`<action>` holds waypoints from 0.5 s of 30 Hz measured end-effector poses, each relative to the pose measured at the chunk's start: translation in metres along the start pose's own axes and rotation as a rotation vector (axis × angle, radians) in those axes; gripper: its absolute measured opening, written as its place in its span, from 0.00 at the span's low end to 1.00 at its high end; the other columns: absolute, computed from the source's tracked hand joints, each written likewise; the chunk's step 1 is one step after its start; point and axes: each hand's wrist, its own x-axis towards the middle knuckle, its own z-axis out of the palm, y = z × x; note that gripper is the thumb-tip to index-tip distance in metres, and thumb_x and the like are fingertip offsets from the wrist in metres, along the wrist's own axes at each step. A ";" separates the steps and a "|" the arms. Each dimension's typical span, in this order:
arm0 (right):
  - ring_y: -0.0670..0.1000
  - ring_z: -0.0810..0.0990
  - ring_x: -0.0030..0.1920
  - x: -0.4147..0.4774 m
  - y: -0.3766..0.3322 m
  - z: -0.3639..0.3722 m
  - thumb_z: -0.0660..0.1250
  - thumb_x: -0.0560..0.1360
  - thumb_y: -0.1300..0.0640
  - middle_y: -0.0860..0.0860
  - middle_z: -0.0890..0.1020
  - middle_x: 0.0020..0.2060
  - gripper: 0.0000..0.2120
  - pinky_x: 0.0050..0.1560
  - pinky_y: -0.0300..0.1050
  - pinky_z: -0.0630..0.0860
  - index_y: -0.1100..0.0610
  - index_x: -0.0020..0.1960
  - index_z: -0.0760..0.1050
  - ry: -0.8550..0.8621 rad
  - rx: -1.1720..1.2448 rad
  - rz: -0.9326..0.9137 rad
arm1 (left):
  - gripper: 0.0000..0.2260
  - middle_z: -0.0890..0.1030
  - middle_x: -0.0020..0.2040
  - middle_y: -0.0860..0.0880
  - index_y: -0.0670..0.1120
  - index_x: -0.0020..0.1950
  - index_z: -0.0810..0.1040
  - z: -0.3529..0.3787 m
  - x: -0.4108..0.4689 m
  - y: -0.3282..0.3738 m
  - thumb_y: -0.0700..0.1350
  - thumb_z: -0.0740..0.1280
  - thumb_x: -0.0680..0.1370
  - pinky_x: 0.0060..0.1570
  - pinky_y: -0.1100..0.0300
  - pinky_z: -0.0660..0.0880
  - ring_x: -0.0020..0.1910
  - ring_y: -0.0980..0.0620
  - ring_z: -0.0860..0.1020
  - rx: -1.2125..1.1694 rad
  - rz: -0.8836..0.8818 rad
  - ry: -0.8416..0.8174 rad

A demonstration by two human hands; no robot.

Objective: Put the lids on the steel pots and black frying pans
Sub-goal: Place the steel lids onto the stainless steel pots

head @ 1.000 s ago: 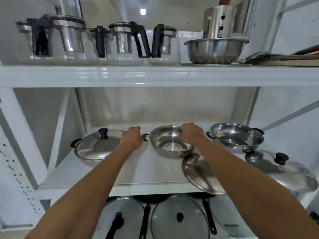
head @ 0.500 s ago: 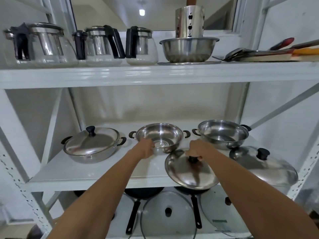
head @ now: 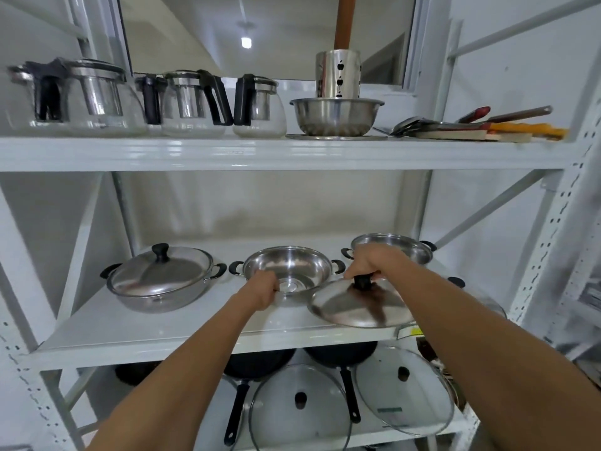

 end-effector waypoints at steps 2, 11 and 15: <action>0.55 0.80 0.41 -0.008 -0.005 -0.012 0.70 0.65 0.39 0.54 0.81 0.46 0.20 0.40 0.45 0.75 0.54 0.45 0.75 0.029 -0.060 0.003 | 0.09 0.82 0.53 0.41 0.39 0.52 0.82 0.004 -0.007 0.002 0.34 0.63 0.77 0.53 0.56 0.79 0.47 0.46 0.79 -0.043 0.007 -0.029; 0.56 0.78 0.42 -0.026 -0.038 -0.037 0.71 0.71 0.42 0.53 0.78 0.44 0.18 0.43 0.46 0.74 0.57 0.47 0.74 0.224 0.049 0.028 | 0.24 0.76 0.68 0.43 0.46 0.71 0.72 -0.012 -0.030 -0.020 0.32 0.62 0.76 0.63 0.51 0.76 0.64 0.43 0.77 -0.018 0.009 0.052; 0.57 0.77 0.45 0.002 -0.067 -0.027 0.69 0.72 0.43 0.55 0.78 0.49 0.20 0.45 0.46 0.73 0.58 0.56 0.77 0.248 0.084 -0.066 | 0.23 0.77 0.65 0.43 0.47 0.68 0.75 -0.023 -0.027 -0.052 0.33 0.59 0.75 0.62 0.48 0.76 0.64 0.42 0.76 0.026 -0.066 0.098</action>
